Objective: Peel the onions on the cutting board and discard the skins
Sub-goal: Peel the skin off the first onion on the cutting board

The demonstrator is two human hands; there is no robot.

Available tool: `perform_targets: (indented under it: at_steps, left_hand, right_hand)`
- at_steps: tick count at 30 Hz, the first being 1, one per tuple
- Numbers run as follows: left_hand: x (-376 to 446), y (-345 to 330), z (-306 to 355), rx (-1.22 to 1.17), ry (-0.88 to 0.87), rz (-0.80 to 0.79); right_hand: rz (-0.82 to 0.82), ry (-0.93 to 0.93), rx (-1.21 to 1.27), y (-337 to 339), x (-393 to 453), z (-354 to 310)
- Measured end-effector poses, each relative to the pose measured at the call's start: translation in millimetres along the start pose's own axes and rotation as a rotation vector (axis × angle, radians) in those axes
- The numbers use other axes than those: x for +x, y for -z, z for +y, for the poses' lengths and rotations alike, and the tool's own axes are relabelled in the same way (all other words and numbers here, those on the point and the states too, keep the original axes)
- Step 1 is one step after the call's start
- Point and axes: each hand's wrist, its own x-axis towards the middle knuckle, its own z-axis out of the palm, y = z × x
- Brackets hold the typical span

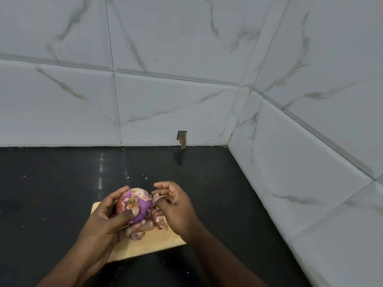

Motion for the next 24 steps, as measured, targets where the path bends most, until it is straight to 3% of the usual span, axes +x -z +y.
perform_targets:
  at_steps: [4, 15, 24]
  left_hand:
    - [0, 1, -1, 0.037, -0.003, -0.011]
    - [0, -1, -5, -0.003, 0.065, -0.018]
    - [-2, 7, -6, -0.144, 0.170, 0.017]
  right_hand:
    - [-0.007, -0.021, 0.083, 3, 1, 0]
    - [0.051, 0.026, -0.318, -2, 6, 25]
    - [0.042, 0.178, -0.407, -12, 7, 29]
